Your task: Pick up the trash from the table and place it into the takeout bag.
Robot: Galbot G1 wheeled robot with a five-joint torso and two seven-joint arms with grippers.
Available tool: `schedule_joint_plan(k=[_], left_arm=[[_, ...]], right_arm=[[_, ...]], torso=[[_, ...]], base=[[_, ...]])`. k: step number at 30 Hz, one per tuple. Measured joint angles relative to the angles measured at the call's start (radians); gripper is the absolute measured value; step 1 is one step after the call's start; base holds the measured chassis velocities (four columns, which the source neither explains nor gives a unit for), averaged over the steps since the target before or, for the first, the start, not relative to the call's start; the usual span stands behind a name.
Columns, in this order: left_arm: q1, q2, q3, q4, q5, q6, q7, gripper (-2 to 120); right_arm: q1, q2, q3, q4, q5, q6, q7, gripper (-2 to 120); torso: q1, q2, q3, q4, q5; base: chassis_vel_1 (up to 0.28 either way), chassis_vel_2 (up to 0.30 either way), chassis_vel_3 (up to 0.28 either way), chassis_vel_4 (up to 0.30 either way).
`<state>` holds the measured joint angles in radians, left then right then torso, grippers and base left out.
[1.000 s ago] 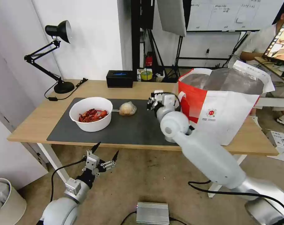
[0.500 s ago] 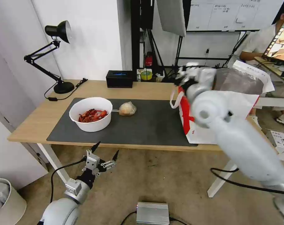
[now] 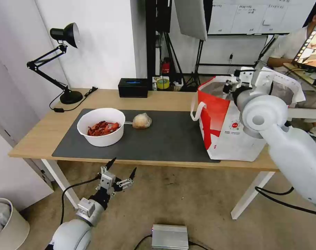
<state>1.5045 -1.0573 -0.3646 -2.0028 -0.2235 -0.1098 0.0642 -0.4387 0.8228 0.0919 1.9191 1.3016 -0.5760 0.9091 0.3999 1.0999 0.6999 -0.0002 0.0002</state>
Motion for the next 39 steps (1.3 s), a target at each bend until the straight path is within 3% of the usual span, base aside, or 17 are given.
schedule_joint_plan(k=[3, 6, 10, 20, 25, 27, 29, 39], left_arm=[[0.001, 0.0, 0.001, 0.002, 0.002, 0.0, 0.0, 100], [0.001, 0.001, 0.002, 0.004, 0.002, 0.0, 0.001, 100], [0.001, 0.001, 0.002, 0.003, 0.002, 0.0, 0.001, 100], [0.011, 0.002, -0.005, -0.011, 0.003, 0.0, 0.002, 100], [0.012, 0.002, -0.006, -0.014, 0.004, 0.0, 0.002, 100], [0.012, 0.002, -0.006, -0.015, 0.004, 0.0, 0.002, 100], [0.012, 0.002, -0.006, -0.016, 0.004, 0.0, 0.002, 100], [0.02, -0.001, -0.02, -0.031, 0.002, 0.0, 0.001, 100]], right_arm=[[-0.01, -0.001, 0.013, 0.004, 0.025, 0.009, 0.015, 4], [-0.015, -0.005, 0.019, 0.008, 0.036, 0.02, 0.016, 21], [-0.015, -0.009, 0.02, 0.013, 0.04, 0.022, 0.015, 28], [-0.016, -0.034, 0.02, 0.035, 0.043, 0.023, -0.006, 70], [-0.022, -0.043, 0.025, 0.046, 0.05, 0.045, -0.038, 84], [-0.027, -0.046, 0.029, 0.057, 0.054, 0.102, -0.119, 95], [-0.031, -0.047, 0.03, 0.067, 0.052, 0.13, -0.166, 98], [-0.187, -0.078, 0.058, 0.183, -0.067, 0.278, -0.481, 100]], torso=[[0.0, 0.0, 0.0, 0.0002, -0.0002], [0.0, 0.0, 0.0, 0.0002, -0.0001], [0.0, 0.0, 0.0, 0.0002, -0.0002], [0.0, 0.0, 0.0, 0.0002, -0.0002], [0.0, 0.0, 0.0, 0.0001, -0.0001], [0.0, 0.0, 0.0, 0.0002, -0.0002], [0.0, 0.0, 0.0, 0.0002, -0.0002], [0.0, 0.0, 0.0, 0.0003, -0.0004]], base=[[0.0, 0.0, 0.0, 0.0], [0.0, 0.0, 0.0, 0.0], [0.0, 0.0, 0.0, 0.0], [0.0, 0.0, 0.0, 0.0], [0.0, 0.0, 0.0, 0.0], [0.0, 0.0, 0.0, 0.0], [0.0, 0.0, 0.0, 0.0], [0.0, 0.0, 0.0, 0.0]])
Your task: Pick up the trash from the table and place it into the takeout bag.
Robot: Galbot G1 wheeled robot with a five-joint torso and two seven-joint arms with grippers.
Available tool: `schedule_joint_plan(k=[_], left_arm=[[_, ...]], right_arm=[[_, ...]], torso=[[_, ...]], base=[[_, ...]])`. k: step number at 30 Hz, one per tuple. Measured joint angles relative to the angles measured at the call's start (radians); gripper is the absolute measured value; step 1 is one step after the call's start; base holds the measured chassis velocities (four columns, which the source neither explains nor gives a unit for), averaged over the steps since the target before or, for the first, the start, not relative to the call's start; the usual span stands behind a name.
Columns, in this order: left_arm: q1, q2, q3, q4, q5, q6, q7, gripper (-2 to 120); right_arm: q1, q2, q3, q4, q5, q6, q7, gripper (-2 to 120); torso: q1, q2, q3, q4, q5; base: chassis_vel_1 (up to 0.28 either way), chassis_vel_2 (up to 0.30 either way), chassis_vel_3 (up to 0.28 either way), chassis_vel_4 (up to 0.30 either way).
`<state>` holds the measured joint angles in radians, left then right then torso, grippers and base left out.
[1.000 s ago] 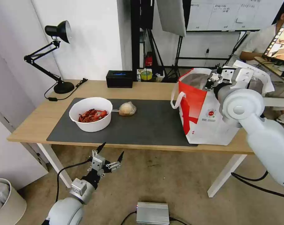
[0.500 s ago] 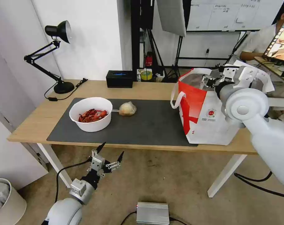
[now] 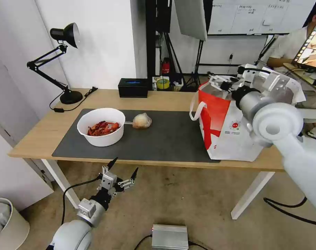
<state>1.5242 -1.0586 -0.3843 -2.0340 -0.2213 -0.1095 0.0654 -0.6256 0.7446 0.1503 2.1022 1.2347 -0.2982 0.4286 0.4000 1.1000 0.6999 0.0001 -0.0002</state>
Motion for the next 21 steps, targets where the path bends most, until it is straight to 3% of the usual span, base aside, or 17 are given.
schedule_joint_plan(k=[2, 3, 6, 21], left_arm=[[0.013, 0.005, -0.009, -0.011, -0.004, 0.0, 0.0, 100], [0.013, 0.005, -0.009, -0.011, -0.004, 0.0, 0.0, 100], [0.022, 0.005, -0.019, -0.015, -0.005, 0.0, 0.0, 100], [0.01, -0.015, -0.022, -0.002, -0.025, -0.012, 0.001, 100]], right_arm=[[-0.131, -0.001, 0.032, 0.019, -0.09, 0.057, -0.128, 100], [-0.131, -0.001, 0.032, 0.019, -0.09, 0.057, -0.128, 100], [-0.301, 0.013, 0.082, 0.042, -0.203, 0.127, -0.262, 100], [-0.616, 0.059, 0.121, 0.077, -0.394, 0.205, -0.283, 100]], torso=[[0.0, 0.0, 0.0, -0.0001, 0.0006], [0.0, 0.0, 0.0, -0.0001, 0.0006], [0.0, 0.0, 0.0, -0.0003, 0.0006], [0.0, 0.0, 0.0, -0.0002, 0.0003]], base=[[0.0, 0.0, 0.0, 0.0], [0.0, 0.0, 0.0, 0.0], [0.0, 0.0, 0.0, 0.0], [0.0, 0.0, 0.0, 0.0]])
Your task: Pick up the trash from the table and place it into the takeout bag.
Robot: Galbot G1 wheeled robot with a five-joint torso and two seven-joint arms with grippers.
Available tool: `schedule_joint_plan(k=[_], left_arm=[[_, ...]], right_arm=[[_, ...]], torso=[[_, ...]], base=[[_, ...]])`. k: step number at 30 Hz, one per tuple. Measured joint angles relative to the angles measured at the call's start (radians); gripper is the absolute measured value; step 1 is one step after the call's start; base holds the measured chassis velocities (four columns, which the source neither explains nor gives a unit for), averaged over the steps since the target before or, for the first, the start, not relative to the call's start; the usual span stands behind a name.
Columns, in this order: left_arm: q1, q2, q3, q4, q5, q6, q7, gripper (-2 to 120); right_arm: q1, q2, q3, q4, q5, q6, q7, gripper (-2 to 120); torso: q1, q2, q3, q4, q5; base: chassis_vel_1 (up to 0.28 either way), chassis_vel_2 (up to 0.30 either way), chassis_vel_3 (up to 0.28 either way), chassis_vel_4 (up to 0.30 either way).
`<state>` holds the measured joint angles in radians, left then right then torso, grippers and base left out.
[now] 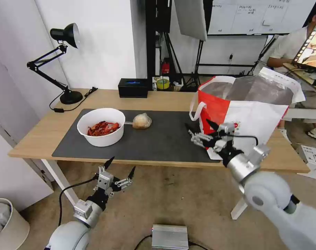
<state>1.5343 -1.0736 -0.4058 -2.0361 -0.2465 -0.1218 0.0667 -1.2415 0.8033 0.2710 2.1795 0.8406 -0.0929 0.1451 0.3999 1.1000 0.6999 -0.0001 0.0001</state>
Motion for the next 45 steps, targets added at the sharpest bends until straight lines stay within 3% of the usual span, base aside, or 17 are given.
schedule_joint_plan(k=[10, 20, 45], left_arm=[[0.013, -0.012, 0.0, 0.004, 0.007, -0.005, 0.001, 100], [0.021, -0.006, -0.015, 0.012, 0.006, -0.013, 0.001, 100], [0.052, -0.001, -0.038, 0.017, 0.005, -0.025, 0.008, 100]], right_arm=[[-0.261, 0.141, 0.022, -0.033, -0.243, 0.155, -0.044, 100], [-0.361, 0.221, 0.018, -0.073, -0.366, 0.247, -0.039, 100], [-0.353, 0.233, -0.012, -0.092, -0.378, 0.249, -0.011, 100]], torso=[[0.0, 0.0, 0.0, 0.0001, -0.0001], [0.0, 0.0, 0.0, 0.0001, -0.0001], [0.0, 0.0, 0.0, 0.0, -0.0001]], base=[[0.0, 0.0, 0.0, 0.0], [0.0, 0.0, 0.0, 0.0], [0.0, 0.0, 0.0, 0.0]])
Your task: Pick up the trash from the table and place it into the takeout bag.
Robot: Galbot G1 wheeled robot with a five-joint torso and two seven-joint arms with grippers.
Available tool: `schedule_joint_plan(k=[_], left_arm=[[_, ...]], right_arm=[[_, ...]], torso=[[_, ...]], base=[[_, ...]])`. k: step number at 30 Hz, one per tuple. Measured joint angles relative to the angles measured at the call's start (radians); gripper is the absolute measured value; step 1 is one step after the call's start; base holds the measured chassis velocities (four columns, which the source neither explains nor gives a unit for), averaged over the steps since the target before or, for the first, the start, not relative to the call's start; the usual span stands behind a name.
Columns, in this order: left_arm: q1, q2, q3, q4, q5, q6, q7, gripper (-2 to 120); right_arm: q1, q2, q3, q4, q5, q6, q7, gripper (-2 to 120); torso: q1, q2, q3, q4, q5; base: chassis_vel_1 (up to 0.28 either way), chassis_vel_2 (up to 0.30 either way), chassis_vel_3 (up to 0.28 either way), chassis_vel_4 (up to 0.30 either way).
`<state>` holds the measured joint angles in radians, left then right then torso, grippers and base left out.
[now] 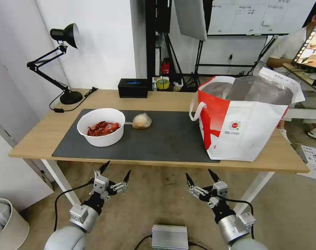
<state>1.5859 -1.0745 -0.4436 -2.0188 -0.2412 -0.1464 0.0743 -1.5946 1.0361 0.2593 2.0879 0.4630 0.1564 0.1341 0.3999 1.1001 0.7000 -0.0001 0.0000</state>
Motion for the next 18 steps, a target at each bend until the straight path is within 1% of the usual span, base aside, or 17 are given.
schedule_joint_plan(k=[2, 3, 5, 6, 9, 12, 13, 14, 15, 16, 17, 18], left_arm=[[0.0, 0.0, -0.003, -0.002, 0.0, 0.0, 0.0, 100], [0.0, 0.0, -0.003, -0.002, 0.0, 0.0, 0.0, 100], [0.0, 0.0, -0.003, -0.002, 0.001, 0.002, 0.0, 100], [0.0, 0.0, -0.003, -0.002, 0.001, 0.002, 0.0, 100], [0.0, -0.002, -0.003, 0.0, 0.003, 0.004, -0.002, 100], [0.0, -0.002, -0.003, 0.0, 0.003, 0.004, -0.002, 100], [-0.001, -0.004, -0.004, 0.005, 0.004, 0.004, -0.003, 100], [-0.001, -0.005, -0.004, 0.006, 0.004, 0.005, -0.003, 100], [-0.001, -0.005, -0.004, 0.006, 0.004, 0.005, -0.003, 100], [-0.001, -0.007, -0.004, 0.006, 0.006, 0.006, -0.004, 100], [-0.001, -0.007, -0.004, 0.006, 0.007, 0.007, -0.003, 100], [-0.001, -0.007, -0.004, 0.006, 0.007, 0.007, -0.003, 100]], right_arm=[[0.075, -0.025, -0.018, 0.0, 0.054, -0.024, 0.004, 100], [0.075, -0.025, -0.018, 0.0, 0.054, -0.024, 0.004, 100], [0.174, -0.054, -0.037, 0.0, 0.138, -0.061, 0.004, 100], [0.174, -0.054, -0.037, 0.0, 0.138, -0.061, 0.004, 100], [0.307, -0.097, -0.078, -0.016, 0.255, -0.112, -0.001, 100], [0.307, -0.097, -0.078, -0.016, 0.255, -0.112, -0.001, 100], [0.469, -0.124, -0.153, -0.073, 0.335, -0.154, 0.0, 100], [0.521, -0.125, -0.184, -0.095, 0.351, -0.164, 0.008, 100], [0.521, -0.125, -0.184, -0.095, 0.351, -0.164, 0.008, 100], [0.587, -0.119, -0.227, -0.127, 0.367, -0.177, 0.023, 100], [0.62, -0.113, -0.25, -0.144, 0.375, -0.183, 0.03, 100], [0.62, -0.113, -0.25, -0.144, 0.375, -0.183, 0.03, 100]], torso=[[0.0, 0.0, 0.0, 0.0, 0.0], [0.0, 0.0, 0.0, 0.0, 0.0], [0.0, 0.0, 0.0, 0.0002, 0.0003], [0.0, 0.0, 0.0, 0.0002, 0.0003], [0.0, 0.0, 0.0, 0.0003, 0.0], [0.0, 0.0, 0.0, 0.0003, 0.0], [0.0, 0.0, 0.0, 0.0001, -0.0001], [0.0, 0.0, 0.0, 0.0002, 0.0], [0.0, 0.0, 0.0, 0.0002, 0.0], [0.0, 0.0, 0.0, 0.0004, -0.0001], [0.0, 0.0, 0.0, 0.0003, 0.0], [0.0, 0.0, 0.0, 0.0003, 0.0]], base=[[0.0, 0.0, 0.0, 0.0], [0.0, 0.0, 0.0, 0.0], [0.0, 0.0, 0.0, 0.0], [0.0, 0.0, 0.0, 0.0], [0.0, 0.0, 0.0, 0.0], [0.0, 0.0, 0.0, 0.0], [0.0, 0.0, 0.0, 0.0], [0.0, 0.0, 0.0, 0.0], [0.0, 0.0, 0.0, 0.0], [0.0, 0.0, 0.0, 0.0], [0.0, 0.0, 0.0, 0.0], [0.0, 0.0, 0.0, 0.0]])
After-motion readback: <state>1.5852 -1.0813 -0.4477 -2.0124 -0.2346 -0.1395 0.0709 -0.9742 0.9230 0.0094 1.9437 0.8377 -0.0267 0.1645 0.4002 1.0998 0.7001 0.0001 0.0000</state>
